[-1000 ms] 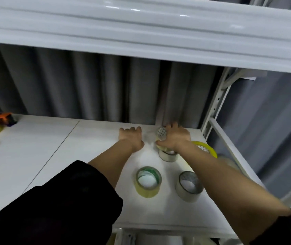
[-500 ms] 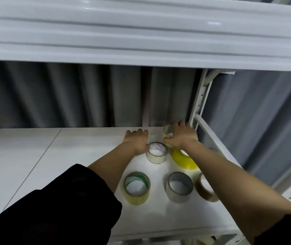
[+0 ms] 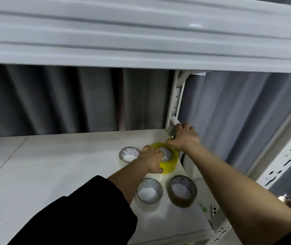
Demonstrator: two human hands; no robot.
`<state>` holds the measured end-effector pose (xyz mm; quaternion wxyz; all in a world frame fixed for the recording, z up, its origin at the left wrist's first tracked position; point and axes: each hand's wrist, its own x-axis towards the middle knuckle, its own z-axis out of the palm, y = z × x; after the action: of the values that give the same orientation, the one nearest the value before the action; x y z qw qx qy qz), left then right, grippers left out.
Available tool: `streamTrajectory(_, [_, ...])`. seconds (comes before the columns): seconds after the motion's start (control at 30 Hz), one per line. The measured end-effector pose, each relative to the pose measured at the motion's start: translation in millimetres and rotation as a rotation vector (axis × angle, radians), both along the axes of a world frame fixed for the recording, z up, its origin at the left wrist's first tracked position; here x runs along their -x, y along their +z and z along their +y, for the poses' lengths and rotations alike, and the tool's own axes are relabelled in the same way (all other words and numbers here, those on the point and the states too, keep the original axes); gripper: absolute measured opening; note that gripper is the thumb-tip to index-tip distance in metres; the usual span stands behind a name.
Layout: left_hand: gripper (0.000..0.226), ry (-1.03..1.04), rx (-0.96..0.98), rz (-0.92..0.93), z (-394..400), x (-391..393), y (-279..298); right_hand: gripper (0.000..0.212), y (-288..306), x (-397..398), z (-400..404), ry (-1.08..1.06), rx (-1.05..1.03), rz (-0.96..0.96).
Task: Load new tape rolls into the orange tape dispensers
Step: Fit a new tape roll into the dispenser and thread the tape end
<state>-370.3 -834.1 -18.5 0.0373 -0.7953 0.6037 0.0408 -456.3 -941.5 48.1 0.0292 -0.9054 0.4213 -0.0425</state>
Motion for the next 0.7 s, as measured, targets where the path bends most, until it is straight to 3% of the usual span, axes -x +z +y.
streamTrajectory(0.27, [0.067,0.025,-0.077,0.004,-26,20,-9,0.077,-4,3,-9,0.003,-0.014,-0.026])
streamTrajectory(0.5, [0.046,0.099,-0.016,0.09,-31,24,-16,0.077,-8,3,-13,0.002,0.007,-0.037])
streamTrajectory(0.6, [0.051,0.169,0.123,0.255,-29,19,-8,0.075,-7,2,-19,-0.046,0.012,-0.098])
streamTrajectory(0.7, [0.055,0.296,0.288,0.6,-28,9,11,0.072,1,2,-25,-0.108,0.018,-0.237])
